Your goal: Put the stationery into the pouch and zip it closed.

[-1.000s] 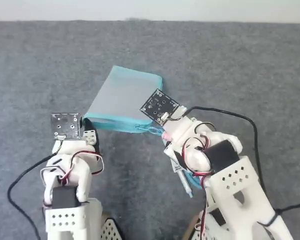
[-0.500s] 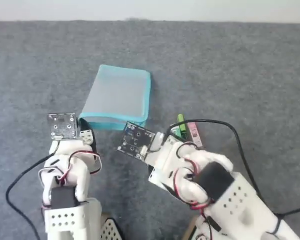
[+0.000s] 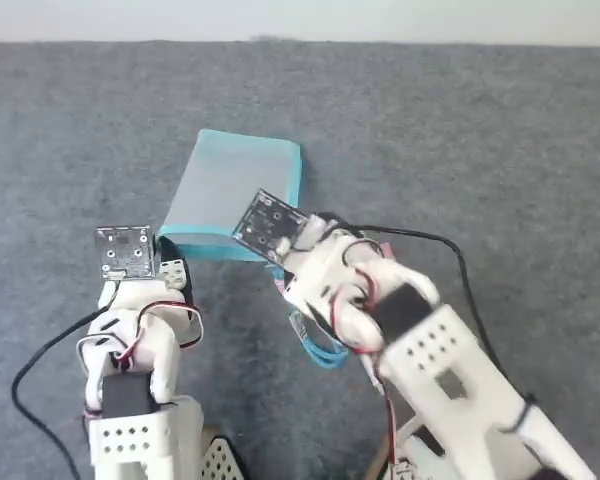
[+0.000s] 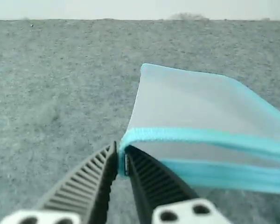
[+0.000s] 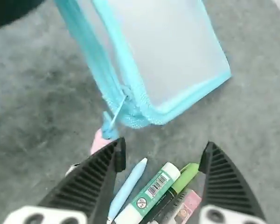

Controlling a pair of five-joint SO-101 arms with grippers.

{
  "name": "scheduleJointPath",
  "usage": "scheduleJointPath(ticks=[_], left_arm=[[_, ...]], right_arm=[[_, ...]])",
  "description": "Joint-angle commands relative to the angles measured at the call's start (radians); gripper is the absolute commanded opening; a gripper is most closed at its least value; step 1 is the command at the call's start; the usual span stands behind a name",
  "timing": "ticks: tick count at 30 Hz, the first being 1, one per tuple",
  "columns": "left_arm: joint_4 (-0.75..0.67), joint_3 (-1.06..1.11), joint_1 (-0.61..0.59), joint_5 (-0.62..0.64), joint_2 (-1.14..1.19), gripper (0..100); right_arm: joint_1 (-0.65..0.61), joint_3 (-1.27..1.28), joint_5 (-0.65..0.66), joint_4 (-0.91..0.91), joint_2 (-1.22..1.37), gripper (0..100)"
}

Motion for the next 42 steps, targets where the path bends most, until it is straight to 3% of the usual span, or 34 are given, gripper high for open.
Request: scheduleJointPath(ticks=[1, 15, 24, 37, 42], left_arm=[[-0.038, -0.019, -0.008, 0.02, -0.02, 1], [-0.038, -0.019, -0.006, 0.021, -0.018, 1], [-0.035, -0.015, 0.066, 0.017, -0.015, 1], [-0.034, -0.015, 0.068, 0.017, -0.014, 1], [-0.034, -0.015, 0.068, 0.017, -0.014, 1]], right_arm=[[0.016, -0.04, 0.026, -0.067, 0.094, 25.6], [0.01, -0.074, 0.071, -0.199, 0.196, 25.7], [-0.048, -0.074, 0.066, -0.239, 0.197, 25.1], [-0.047, -0.072, 0.069, -0.239, 0.197, 0.8], [-0.047, -0.068, 0.064, -0.226, 0.197, 0.7]])
